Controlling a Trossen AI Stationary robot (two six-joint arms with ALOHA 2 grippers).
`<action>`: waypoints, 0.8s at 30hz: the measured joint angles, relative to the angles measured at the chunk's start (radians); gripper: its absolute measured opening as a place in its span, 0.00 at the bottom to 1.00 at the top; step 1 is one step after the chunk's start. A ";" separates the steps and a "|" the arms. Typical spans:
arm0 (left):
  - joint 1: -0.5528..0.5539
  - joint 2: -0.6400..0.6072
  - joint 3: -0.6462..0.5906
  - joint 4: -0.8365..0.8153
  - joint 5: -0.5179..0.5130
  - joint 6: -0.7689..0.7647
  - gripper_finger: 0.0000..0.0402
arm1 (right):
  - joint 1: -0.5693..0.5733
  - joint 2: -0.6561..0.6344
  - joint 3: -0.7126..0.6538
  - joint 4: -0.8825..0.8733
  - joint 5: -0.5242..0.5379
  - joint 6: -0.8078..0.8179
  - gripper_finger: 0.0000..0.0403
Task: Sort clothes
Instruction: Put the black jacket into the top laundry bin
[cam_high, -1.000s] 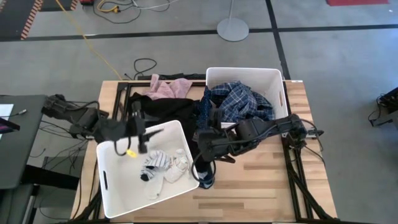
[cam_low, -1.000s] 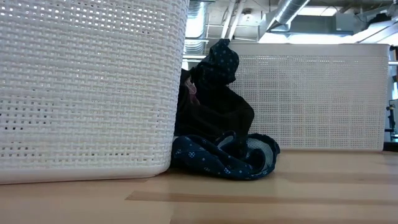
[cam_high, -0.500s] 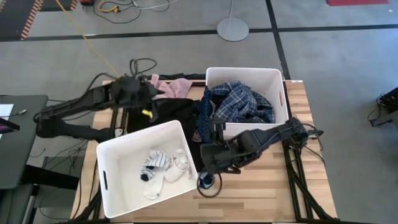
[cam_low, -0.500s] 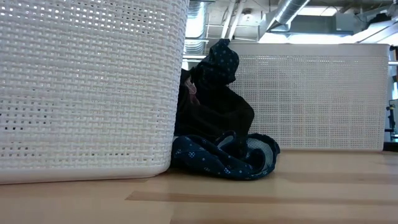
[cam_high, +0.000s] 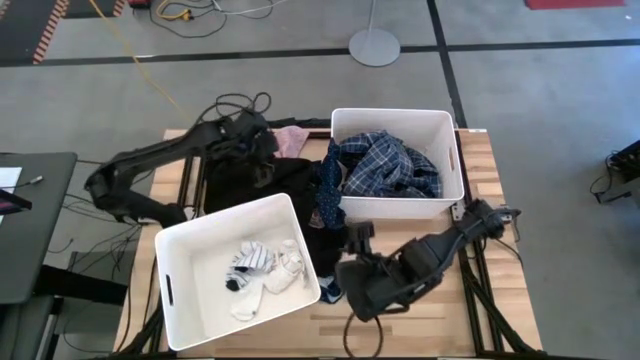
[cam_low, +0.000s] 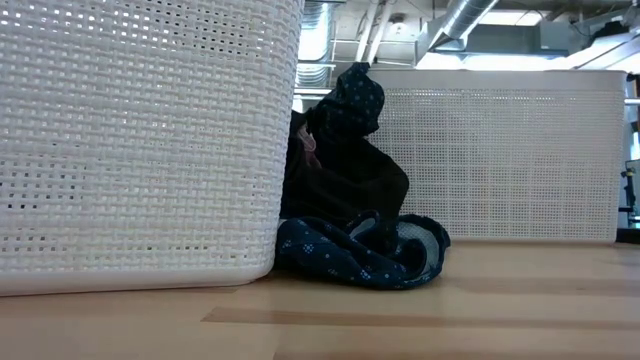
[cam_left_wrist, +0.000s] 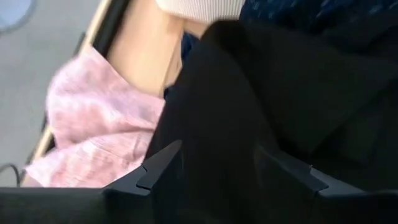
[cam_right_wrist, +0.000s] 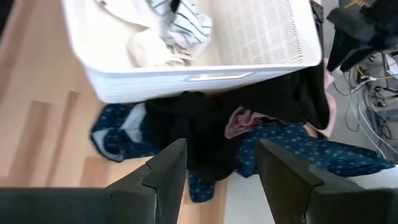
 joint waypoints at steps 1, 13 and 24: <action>0.005 0.017 0.000 -0.003 0.002 0.000 0.48 | 0.008 0.000 0.000 0.000 0.000 0.007 0.52; 0.073 0.203 0.000 -0.047 0.079 0.019 0.52 | 0.041 0.000 0.000 0.008 0.001 0.043 0.52; 0.078 0.323 0.002 -0.066 0.097 0.085 0.38 | 0.047 0.000 0.000 0.009 0.001 0.049 0.52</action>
